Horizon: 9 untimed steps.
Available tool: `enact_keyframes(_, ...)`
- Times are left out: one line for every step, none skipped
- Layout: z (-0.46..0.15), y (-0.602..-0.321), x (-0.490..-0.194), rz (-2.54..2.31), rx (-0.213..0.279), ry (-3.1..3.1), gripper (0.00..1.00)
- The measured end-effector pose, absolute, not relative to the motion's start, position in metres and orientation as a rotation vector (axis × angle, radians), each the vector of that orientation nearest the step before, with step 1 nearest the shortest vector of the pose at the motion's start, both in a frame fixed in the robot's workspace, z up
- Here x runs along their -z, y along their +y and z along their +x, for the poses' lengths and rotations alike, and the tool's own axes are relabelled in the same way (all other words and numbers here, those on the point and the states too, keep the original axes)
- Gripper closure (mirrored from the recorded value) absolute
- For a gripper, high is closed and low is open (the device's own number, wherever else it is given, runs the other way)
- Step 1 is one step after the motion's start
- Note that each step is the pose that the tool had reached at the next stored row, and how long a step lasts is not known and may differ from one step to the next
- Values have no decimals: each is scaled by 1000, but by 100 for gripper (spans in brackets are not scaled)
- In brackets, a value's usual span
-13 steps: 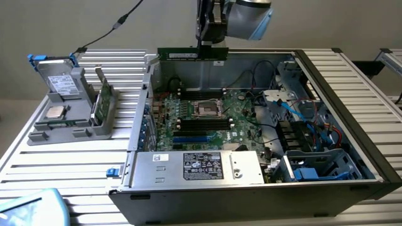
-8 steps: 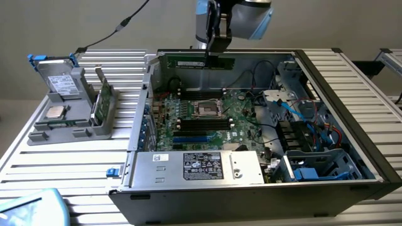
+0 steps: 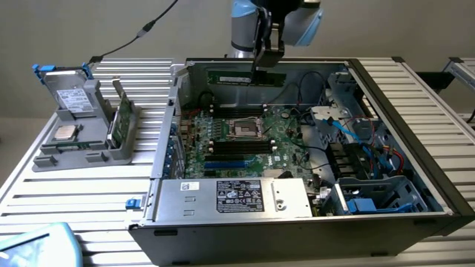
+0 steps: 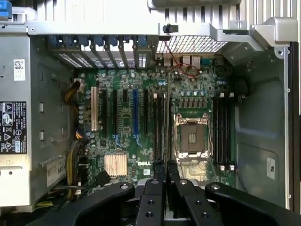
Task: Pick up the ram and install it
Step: 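Insert the ram into the slot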
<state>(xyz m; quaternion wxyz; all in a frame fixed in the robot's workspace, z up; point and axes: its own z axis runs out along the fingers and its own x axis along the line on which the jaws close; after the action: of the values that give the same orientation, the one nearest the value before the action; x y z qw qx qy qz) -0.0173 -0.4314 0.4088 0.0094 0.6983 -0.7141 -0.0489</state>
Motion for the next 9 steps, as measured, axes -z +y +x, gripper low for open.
enact_keyframes(-15,-431,-408,2177,151,-2232,86)
enact_keyframes(-14,-431,-407,2174,148,-2233,86)
enact_keyframes(-12,-431,-406,2171,145,-2234,86)
enact_keyframes(-10,-431,-405,2168,144,-2235,86)
enact_keyframes(-9,-431,-404,2167,142,-2235,86)
enact_keyframes(-8,-431,-402,2167,141,-2235,86)
enact_keyframes(-8,-431,-400,2167,141,-2235,86)
enact_keyframes(-8,-431,-399,2166,141,-2235,86)
enact_keyframes(-8,-431,-397,2166,141,-2235,86)
